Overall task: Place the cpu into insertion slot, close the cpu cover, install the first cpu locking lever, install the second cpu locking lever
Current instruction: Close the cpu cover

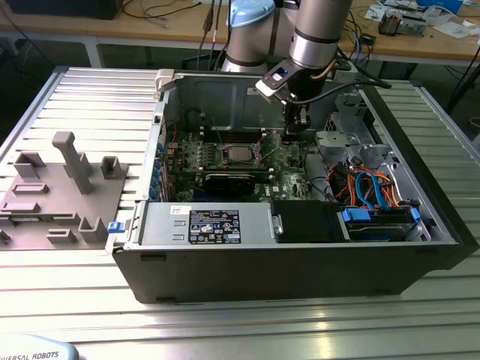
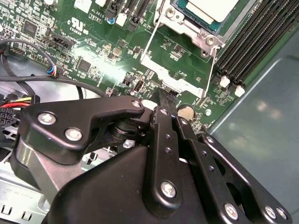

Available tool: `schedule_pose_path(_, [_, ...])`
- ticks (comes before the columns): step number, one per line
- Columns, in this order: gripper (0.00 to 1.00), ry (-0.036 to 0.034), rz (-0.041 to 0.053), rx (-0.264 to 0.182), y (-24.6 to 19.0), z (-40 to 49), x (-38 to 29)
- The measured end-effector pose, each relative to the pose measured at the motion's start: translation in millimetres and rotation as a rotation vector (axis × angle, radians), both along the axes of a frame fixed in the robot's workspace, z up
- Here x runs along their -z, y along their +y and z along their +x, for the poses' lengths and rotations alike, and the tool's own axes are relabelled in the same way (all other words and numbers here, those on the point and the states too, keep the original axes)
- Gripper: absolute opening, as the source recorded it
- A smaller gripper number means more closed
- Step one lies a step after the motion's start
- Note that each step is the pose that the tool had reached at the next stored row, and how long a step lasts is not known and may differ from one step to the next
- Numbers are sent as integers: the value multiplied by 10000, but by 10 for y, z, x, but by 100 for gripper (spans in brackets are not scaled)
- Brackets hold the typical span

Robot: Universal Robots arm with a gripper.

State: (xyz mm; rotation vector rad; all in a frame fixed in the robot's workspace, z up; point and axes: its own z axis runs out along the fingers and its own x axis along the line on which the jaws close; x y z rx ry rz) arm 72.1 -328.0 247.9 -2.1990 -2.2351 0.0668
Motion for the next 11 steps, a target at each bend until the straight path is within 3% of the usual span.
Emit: schedule_pose_path(11, [11, 0, 55, 1, 0, -114, 2])
